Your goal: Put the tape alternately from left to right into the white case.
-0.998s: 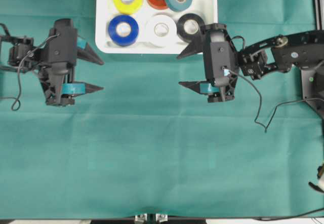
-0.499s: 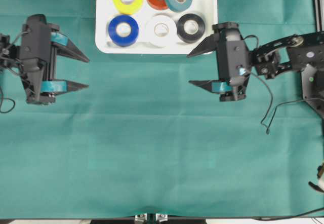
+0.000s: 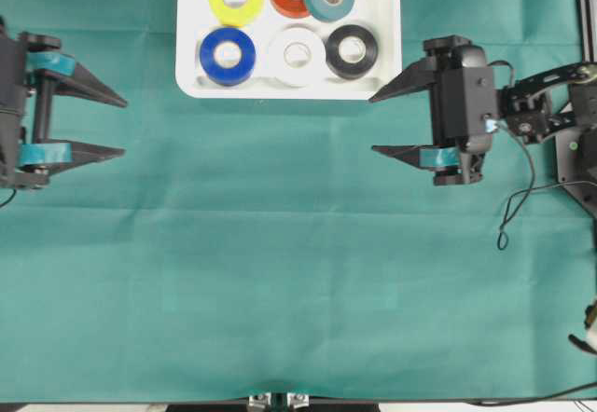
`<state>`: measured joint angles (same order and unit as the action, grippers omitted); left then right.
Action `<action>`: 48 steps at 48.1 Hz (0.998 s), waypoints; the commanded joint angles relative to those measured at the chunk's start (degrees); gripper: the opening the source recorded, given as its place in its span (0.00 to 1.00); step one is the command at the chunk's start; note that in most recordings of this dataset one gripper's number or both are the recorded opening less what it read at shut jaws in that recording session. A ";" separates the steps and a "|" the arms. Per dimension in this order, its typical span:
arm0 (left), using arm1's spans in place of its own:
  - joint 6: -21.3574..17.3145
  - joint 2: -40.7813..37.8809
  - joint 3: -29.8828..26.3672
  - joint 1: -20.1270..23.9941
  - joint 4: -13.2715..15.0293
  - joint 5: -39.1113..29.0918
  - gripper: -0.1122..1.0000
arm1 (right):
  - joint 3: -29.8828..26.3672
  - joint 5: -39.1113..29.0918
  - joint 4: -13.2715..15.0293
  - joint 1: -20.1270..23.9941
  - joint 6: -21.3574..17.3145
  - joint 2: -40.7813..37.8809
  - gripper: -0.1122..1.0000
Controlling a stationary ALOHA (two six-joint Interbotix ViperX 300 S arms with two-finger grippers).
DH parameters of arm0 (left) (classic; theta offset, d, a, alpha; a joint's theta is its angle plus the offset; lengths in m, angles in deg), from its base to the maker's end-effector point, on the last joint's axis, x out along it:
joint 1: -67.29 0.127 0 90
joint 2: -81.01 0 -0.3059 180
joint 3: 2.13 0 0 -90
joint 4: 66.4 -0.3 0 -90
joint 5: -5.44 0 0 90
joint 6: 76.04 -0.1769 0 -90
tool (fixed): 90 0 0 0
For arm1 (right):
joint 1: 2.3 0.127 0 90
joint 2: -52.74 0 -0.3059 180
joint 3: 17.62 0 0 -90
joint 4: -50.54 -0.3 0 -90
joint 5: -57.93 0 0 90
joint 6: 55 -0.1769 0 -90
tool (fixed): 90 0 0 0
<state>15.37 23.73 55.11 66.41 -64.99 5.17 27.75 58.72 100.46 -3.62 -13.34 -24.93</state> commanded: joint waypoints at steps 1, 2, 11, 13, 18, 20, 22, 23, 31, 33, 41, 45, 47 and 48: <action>-0.09 2.72 0.44 0.00 0.09 0.62 0.94 | 0.00 0.18 -0.35 0.09 -0.09 2.11 0.82; -0.09 3.43 0.79 0.18 0.09 0.62 0.94 | 0.09 0.09 -0.44 0.09 -0.09 2.37 0.82; -0.09 9.32 4.04 1.58 0.09 0.62 0.94 | 1.41 0.09 -0.62 0.09 -0.09 5.71 0.82; -0.09 10.37 4.57 1.85 0.09 0.62 0.94 | 1.76 0.09 -0.70 0.00 -0.09 6.24 0.82; -0.09 12.83 5.80 2.37 0.09 0.62 0.93 | 2.55 0.09 -1.41 -0.18 -0.09 7.47 0.82; -0.09 13.62 6.15 2.37 0.09 0.62 0.93 | 2.81 0.09 -1.76 -0.26 -0.09 8.09 0.82; -0.09 14.41 6.50 2.37 0.09 0.62 0.94 | 3.16 0.09 -2.11 -0.26 -0.09 8.53 0.82; -0.09 14.77 6.59 2.46 0.09 0.62 0.93 | 3.34 0.09 -2.20 -0.26 -0.09 8.70 0.82; -0.09 17.67 8.00 2.46 0.09 0.62 0.93 | 4.57 0.09 -3.16 -0.35 -0.09 10.72 0.82; -0.09 18.19 8.26 2.46 0.09 0.62 0.94 | 4.92 0.09 -3.34 -0.35 -0.09 11.43 0.82; -0.09 19.78 8.70 2.46 0.09 0.62 0.93 | 6.33 0.09 -3.52 -0.35 -0.09 14.77 0.82; -0.18 20.21 8.70 2.55 0.09 0.62 0.94 | 7.29 0.09 -3.52 -0.53 -0.09 16.61 0.82; -0.18 20.30 8.70 2.64 0.09 0.62 0.93 | 7.82 0.09 -3.60 -0.62 -0.09 17.49 0.82; -0.18 20.30 8.70 2.72 0.09 0.62 0.93 | 8.17 0.09 -3.69 -0.70 -0.09 18.02 0.82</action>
<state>15.28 44.12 64.43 68.69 -65.08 5.26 35.75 58.63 97.03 -3.97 -13.25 -8.41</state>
